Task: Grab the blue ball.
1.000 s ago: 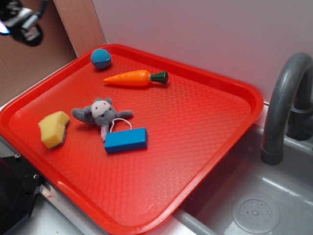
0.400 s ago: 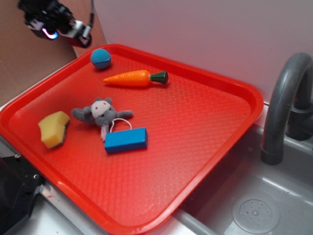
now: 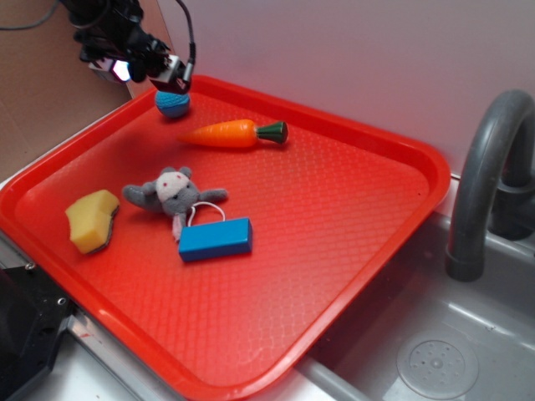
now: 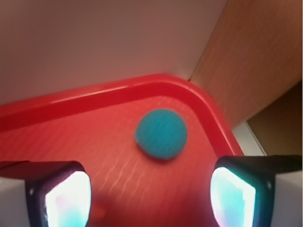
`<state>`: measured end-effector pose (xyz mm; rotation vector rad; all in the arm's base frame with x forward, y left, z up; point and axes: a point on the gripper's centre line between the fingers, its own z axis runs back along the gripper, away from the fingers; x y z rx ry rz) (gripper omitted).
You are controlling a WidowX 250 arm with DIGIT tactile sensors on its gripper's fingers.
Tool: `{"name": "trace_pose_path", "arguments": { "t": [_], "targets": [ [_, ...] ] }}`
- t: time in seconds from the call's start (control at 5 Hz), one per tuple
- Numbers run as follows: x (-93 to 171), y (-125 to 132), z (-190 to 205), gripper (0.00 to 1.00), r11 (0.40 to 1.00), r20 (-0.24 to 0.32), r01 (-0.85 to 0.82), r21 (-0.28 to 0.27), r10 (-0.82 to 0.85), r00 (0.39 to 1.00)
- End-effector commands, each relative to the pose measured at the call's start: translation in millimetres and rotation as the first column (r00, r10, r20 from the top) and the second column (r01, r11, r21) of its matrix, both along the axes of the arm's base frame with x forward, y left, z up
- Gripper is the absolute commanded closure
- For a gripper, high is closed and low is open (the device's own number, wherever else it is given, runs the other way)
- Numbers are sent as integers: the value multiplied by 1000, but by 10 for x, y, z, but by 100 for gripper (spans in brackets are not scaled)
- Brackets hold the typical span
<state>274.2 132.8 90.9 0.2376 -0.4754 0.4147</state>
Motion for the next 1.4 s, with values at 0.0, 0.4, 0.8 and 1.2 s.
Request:
{"name": "trace_pose_path", "arguments": {
  "t": [0.0, 0.4, 0.8, 1.2],
  "targets": [
    [238, 358, -117, 0, 995, 49, -72, 65, 69, 996],
    [308, 481, -247, 100, 997, 70, -67, 46, 63, 996],
    [179, 433, -184, 100, 999, 63, -19, 43, 16, 998],
    [56, 144, -185, 100, 990, -86, 129, 58, -124, 989]
  ]
}}
